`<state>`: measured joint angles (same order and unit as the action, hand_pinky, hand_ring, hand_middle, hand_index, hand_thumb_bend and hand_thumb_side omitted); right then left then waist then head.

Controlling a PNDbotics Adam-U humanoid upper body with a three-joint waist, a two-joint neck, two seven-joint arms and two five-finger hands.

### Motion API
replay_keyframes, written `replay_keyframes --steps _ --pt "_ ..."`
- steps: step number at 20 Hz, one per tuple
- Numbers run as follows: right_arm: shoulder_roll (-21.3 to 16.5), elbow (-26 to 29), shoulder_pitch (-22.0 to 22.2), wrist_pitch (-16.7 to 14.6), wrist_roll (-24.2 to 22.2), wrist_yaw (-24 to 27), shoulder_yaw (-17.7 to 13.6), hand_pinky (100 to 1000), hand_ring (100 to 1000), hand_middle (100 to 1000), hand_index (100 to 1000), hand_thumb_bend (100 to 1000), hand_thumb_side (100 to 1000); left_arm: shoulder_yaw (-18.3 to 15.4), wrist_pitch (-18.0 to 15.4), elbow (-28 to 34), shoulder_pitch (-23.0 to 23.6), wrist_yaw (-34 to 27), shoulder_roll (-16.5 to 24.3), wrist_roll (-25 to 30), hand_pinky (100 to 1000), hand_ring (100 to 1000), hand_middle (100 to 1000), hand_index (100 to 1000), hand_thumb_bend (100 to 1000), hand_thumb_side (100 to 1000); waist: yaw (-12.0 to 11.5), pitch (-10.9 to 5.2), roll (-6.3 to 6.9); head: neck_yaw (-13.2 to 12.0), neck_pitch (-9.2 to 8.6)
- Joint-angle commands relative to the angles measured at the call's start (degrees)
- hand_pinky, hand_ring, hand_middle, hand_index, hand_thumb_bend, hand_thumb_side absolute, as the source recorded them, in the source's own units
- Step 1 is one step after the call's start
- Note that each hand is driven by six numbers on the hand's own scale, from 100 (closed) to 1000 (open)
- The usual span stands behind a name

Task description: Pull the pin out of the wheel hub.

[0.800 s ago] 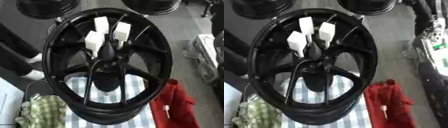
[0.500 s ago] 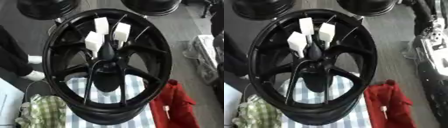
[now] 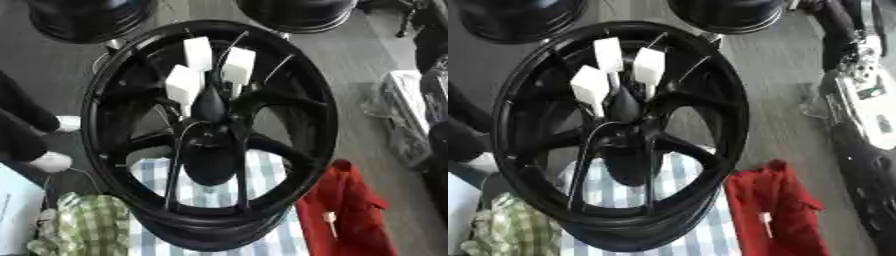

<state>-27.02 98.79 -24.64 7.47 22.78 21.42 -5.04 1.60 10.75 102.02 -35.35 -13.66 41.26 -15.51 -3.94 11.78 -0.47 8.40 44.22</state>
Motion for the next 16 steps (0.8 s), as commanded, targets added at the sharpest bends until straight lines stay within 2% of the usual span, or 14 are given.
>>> replay_keyframes --steps 1,5,8,11,16 --pt "-2.2 0.9 -0.4 0.2 -0.1 -0.4 -0.1 869 724 772 790 450 411 1.5 2.7 0.8 -2.4 2.8 7.0 7.0 742 783 753 828 422 620 -0.1 -1.48 0.35 0.2 -0.10" --pt "-2.4 0.8 -0.3 0.3 -0.2 -0.5 0.0 868 724 772 790 452 411 4.1 5.4 1.9 -4.6 6.6 12.8 17.6 747 780 753 829 443 641 -0.1 -1.54 0.59 0.3 -0.10" --pt "-2.6 0.7 -0.2 0.4 -0.2 -0.5 0.1 868 723 772 790 452 411 5.9 5.7 2.6 -6.1 8.7 16.1 26.4 753 780 754 833 448 657 -0.1 -1.53 0.74 0.4 -0.10" --pt "-2.6 0.6 -0.2 0.6 -0.3 -0.5 0.3 868 723 772 790 451 412 7.1 4.0 2.7 -8.1 11.3 17.8 37.4 763 786 760 841 454 679 -0.1 -1.59 0.92 0.5 -0.10" --pt "-2.5 0.5 -0.3 0.6 -0.5 -0.5 0.5 868 723 772 790 450 413 8.1 -0.9 1.5 -11.2 14.6 17.1 54.4 781 797 773 850 450 682 -0.1 -1.73 1.05 0.6 -0.10"
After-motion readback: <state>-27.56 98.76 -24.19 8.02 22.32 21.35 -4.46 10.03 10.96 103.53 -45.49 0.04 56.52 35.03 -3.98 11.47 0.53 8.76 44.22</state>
